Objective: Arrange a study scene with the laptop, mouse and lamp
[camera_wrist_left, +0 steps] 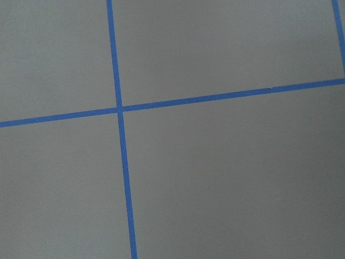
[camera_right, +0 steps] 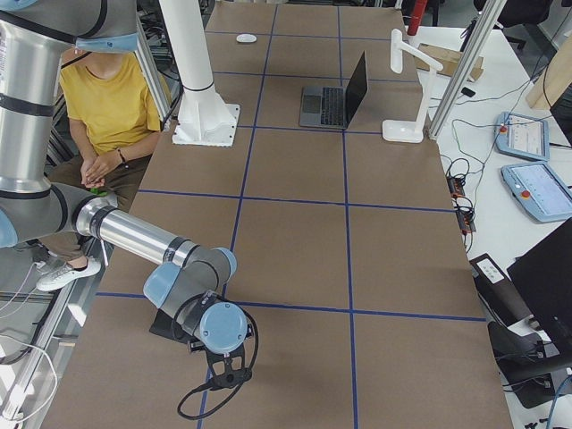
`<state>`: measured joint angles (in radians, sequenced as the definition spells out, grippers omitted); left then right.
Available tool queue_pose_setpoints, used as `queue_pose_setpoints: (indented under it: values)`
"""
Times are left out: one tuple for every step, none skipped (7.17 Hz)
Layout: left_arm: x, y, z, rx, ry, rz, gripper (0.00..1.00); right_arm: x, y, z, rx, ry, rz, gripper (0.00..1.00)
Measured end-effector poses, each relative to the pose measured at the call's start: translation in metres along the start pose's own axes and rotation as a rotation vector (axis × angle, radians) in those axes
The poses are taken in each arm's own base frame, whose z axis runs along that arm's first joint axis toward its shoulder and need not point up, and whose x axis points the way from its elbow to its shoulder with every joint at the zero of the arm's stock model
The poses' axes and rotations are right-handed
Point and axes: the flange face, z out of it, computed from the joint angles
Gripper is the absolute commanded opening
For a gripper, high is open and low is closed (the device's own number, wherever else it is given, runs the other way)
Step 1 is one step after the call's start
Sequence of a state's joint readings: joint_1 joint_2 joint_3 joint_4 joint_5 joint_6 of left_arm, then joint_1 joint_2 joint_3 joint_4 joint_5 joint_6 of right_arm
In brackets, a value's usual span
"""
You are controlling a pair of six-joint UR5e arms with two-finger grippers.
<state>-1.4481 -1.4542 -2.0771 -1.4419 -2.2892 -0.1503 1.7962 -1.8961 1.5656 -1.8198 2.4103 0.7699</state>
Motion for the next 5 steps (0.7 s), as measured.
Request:
queue_pose_setpoints:
  values:
    - [0.000, 0.000, 0.000, 0.000, 0.000, 0.000, 1.00, 0.017, -0.004, 0.016, -0.038, 0.004, 0.112, 0.88]
    - [0.000, 0.000, 0.000, 0.001, 0.000, 0.000, 1.00, 0.036, -0.005, 0.030, -0.062, 0.018, 0.192, 0.90]
    - [0.000, 0.000, -0.001, 0.001, 0.001, 0.000, 1.00, 0.050, -0.008, 0.041, -0.084, 0.032, 0.260, 0.90]
    - [0.001, 0.000, -0.001, 0.002, 0.001, 0.001, 1.00, 0.061, -0.011, 0.051, -0.107, 0.044, 0.317, 0.89]
    - [0.001, 0.001, -0.001, 0.002, 0.001, 0.001, 1.00, 0.068, -0.015, 0.060, -0.124, 0.053, 0.351, 0.89]
